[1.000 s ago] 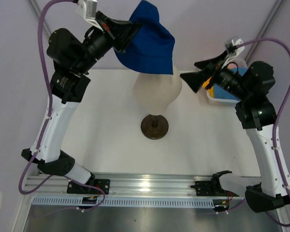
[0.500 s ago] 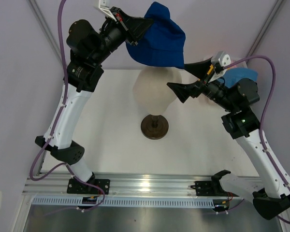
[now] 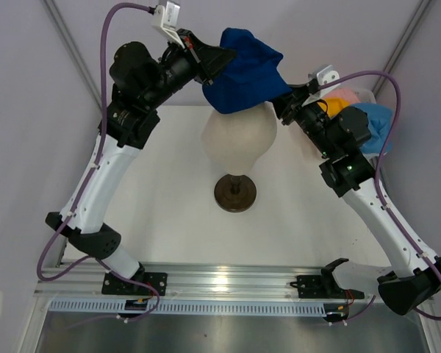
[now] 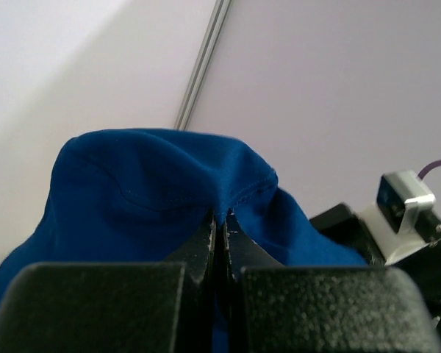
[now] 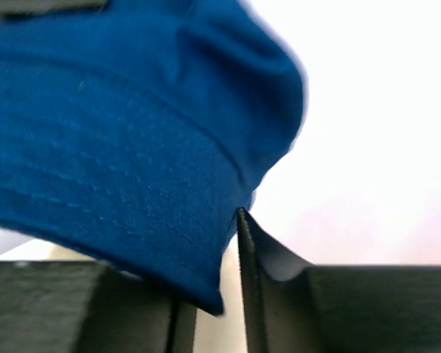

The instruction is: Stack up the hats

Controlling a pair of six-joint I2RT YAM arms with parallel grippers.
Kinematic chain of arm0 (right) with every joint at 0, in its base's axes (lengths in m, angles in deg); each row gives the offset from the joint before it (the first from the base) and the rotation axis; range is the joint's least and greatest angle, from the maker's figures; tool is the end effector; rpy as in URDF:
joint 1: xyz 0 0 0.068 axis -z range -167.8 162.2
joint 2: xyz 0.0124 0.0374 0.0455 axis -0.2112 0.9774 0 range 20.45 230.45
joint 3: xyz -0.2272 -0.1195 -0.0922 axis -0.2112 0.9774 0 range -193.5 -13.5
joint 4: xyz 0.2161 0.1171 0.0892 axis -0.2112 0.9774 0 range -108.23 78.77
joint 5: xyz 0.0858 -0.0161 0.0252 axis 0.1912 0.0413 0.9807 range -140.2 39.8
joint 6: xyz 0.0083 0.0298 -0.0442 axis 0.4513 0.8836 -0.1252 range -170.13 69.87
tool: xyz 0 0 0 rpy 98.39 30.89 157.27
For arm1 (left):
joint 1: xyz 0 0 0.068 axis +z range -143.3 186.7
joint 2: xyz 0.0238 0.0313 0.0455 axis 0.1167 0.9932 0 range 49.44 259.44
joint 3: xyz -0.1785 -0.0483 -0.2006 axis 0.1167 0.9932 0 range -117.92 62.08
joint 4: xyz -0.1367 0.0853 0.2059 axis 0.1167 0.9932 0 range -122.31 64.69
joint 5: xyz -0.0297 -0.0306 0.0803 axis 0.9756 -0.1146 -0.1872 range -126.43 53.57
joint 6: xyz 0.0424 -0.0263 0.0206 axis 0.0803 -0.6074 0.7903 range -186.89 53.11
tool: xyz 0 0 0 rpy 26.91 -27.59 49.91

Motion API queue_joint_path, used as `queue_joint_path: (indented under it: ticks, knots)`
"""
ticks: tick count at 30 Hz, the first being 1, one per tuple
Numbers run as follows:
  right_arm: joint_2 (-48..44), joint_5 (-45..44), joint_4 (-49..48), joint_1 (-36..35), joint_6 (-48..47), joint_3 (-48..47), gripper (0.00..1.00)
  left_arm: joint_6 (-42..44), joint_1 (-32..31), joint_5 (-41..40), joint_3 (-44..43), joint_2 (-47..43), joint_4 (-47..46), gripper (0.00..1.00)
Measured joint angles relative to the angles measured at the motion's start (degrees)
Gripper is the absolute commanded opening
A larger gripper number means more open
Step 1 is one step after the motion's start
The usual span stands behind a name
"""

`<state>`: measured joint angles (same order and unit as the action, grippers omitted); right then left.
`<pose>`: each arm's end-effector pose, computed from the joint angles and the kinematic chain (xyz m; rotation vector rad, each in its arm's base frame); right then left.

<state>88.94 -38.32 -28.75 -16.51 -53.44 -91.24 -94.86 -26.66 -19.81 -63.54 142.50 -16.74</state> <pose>0.2226 0.1304 0.4944 -0.5166 1.1376 0.5117 0.2547 -0.1800 0.5912 0.3279 1.3285 -1.0938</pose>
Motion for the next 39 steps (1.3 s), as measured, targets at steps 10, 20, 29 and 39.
queue_joint_path:
  ticks: [10,20,29,39]
  knots:
    - [-0.6,-8.2,-4.7,-0.1,-10.2,3.0,0.29,4.9,0.0,0.3,11.0,-7.9,2.2,0.01]
    - [-2.6,-12.1,-4.8,0.3,-14.6,13.1,0.77,10.7,0.0,1.2,24.1,-16.6,1.5,0.01]
    - [-13.8,-10.3,4.2,7.8,-5.5,16.6,0.88,11.6,-1.2,3.5,30.3,-17.4,-0.9,0.01]
    - [-12.0,-2.8,17.7,19.5,21.6,16.4,0.92,15.6,-5.9,0.6,38.8,-22.4,-4.6,0.01]
